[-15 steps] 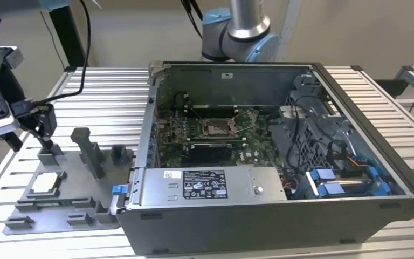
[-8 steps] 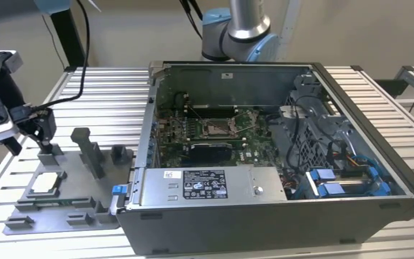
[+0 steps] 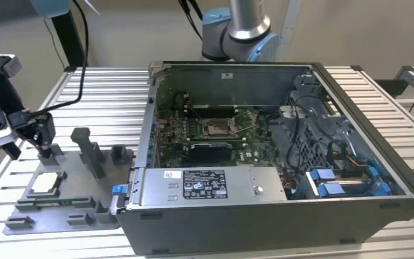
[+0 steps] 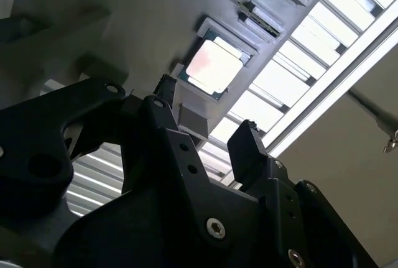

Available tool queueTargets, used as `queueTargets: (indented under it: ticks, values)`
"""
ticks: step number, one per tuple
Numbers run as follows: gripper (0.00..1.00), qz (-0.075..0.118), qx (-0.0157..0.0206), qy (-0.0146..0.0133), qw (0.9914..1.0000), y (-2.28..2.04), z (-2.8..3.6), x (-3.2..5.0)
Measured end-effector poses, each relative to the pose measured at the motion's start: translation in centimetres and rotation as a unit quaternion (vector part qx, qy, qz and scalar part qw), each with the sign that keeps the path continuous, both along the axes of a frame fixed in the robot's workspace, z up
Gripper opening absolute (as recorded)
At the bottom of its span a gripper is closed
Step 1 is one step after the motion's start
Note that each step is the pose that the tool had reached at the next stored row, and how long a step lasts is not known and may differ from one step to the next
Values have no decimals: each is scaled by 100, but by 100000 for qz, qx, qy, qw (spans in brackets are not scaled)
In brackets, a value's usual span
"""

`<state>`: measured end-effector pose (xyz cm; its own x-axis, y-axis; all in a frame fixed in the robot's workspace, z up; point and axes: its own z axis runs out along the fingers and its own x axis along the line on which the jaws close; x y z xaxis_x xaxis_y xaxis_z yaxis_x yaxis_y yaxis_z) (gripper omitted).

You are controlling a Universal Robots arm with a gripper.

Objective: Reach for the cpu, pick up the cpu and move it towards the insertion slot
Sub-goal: 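Pick up the cpu and move it towards the insertion slot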

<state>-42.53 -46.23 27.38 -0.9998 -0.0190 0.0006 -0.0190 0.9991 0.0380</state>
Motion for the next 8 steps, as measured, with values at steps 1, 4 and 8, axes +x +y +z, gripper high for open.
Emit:
queueTargets:
  ticks: [1,4,8]
  values:
    - [100,-3,-1,0,100000,-13,-3,0]
    - [100,-1,3,-6,100000,-49,-12,0]
    - [100,0,6,-8,100000,-98,-21,0]
